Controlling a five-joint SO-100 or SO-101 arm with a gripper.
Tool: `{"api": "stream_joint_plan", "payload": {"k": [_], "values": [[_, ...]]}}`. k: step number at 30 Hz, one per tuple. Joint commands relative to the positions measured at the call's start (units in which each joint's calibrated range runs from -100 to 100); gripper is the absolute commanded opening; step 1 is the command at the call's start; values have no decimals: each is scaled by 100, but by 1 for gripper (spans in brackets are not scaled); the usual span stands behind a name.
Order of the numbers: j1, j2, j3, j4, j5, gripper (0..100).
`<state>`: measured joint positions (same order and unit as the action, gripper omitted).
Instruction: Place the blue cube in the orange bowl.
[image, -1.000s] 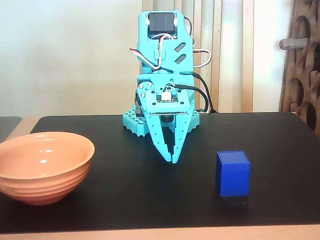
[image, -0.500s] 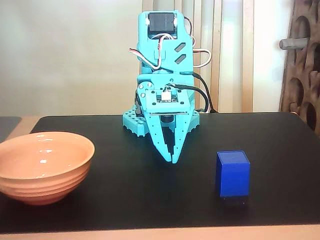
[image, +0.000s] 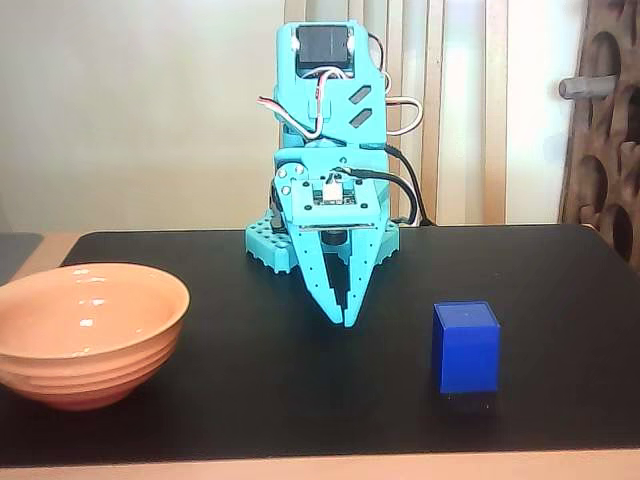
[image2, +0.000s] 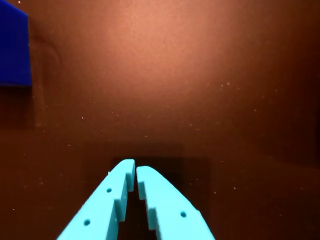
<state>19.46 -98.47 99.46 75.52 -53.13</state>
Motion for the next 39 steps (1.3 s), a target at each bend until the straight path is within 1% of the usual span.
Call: {"api": "stream_joint_plan", "payload": {"k": [1, 18, 29, 39], "values": [[101, -119, 54, 44, -4, 0], [90, -93, 54, 35, -51, 0], [80, 750, -717, -26, -51, 0], [80, 742, -617, 9, -46, 0]]}}
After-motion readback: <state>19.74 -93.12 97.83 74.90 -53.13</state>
